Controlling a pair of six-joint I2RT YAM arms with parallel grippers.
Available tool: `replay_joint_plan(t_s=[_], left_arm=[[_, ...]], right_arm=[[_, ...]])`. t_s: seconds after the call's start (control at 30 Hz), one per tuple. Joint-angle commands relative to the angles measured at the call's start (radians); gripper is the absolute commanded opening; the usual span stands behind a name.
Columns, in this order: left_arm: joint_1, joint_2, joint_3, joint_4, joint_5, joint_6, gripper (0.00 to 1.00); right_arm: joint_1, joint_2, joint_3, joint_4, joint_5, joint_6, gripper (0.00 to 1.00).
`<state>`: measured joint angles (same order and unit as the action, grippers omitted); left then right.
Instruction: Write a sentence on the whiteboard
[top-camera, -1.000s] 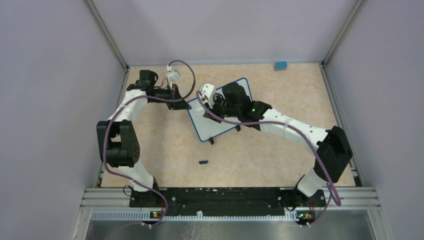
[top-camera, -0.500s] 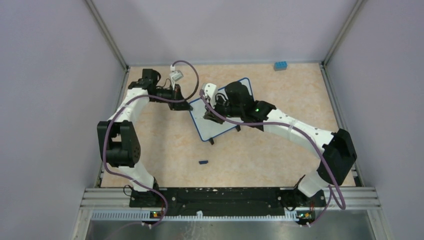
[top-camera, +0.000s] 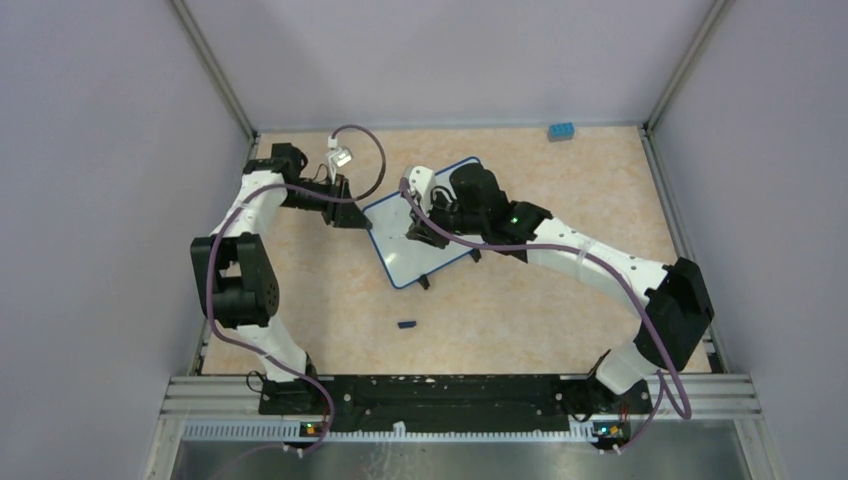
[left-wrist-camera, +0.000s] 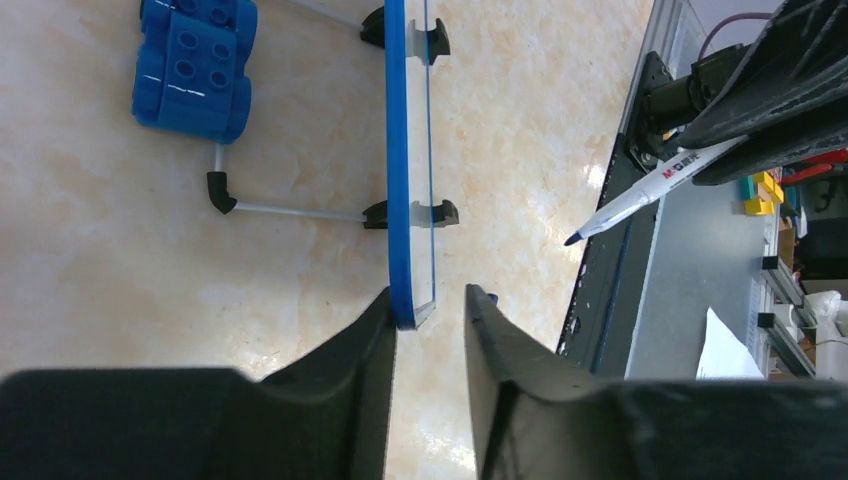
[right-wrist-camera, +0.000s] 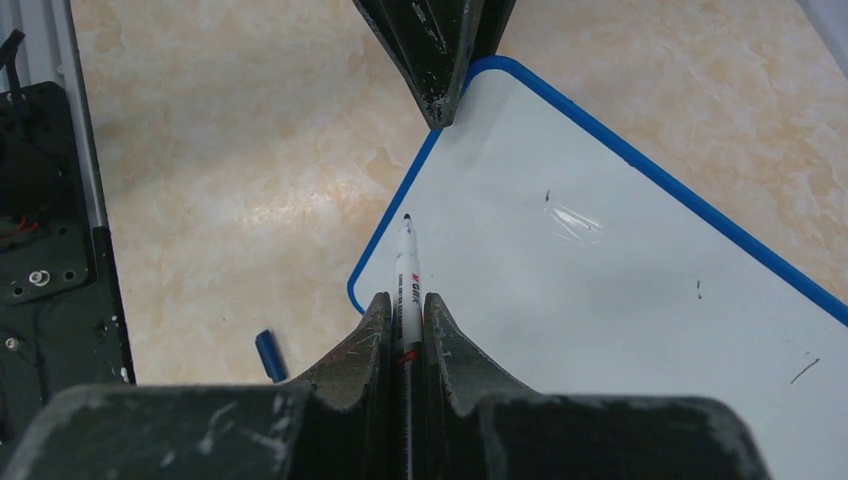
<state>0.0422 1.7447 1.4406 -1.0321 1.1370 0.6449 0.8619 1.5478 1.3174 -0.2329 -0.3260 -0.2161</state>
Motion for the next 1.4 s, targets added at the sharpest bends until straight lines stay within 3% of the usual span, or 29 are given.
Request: replay_joint_plan(t_s=[0.0,0.13,0.27,0.37,0.5,0.7,0.9,1.07,1.23,1.37], left_arm=[[0.032,-0.008,-0.007,0.010,0.056,-0.045,0.40],[0.036,-0.051,-0.070,0.194,0.091,-0.191,0.48],[0.043,-0.041,-0.085,0.207,0.128,-0.210,0.47],[0.058,-0.045,-0.109,0.247,0.143,-0.241,0.42],[0.071,-0.046,-0.108,0.255,0.141,-0.240,0.28],[0.073,-0.060,-0.115,0.277,0.136,-0.251,0.29],[0.073,-0.060,-0.122,0.293,0.125,-0.265,0.23],[0.073,-0.057,-0.120,0.298,0.125,-0.269,0.30],[0.072,-0.047,-0.118,0.302,0.131,-0.268,0.13],[0.071,-0.045,-0.118,0.301,0.129,-0.263,0.06]], right_arm=[[0.002,-0.019,0.043,0.011,-0.027,0.018,0.00],[0.002,-0.013,0.048,0.014,-0.010,0.014,0.00],[0.002,0.008,0.058,0.047,0.039,-0.001,0.00],[0.002,0.031,0.074,0.078,0.073,-0.009,0.00],[0.002,0.054,0.094,0.096,0.085,-0.002,0.00],[0.002,0.070,0.097,0.119,0.106,0.008,0.00],[0.002,0.092,0.122,0.120,0.114,0.007,0.00],[0.004,0.119,0.154,0.108,0.103,0.014,0.00],[0.007,0.140,0.173,0.097,0.100,0.021,0.00],[0.009,0.145,0.169,0.099,0.113,0.015,0.00]])
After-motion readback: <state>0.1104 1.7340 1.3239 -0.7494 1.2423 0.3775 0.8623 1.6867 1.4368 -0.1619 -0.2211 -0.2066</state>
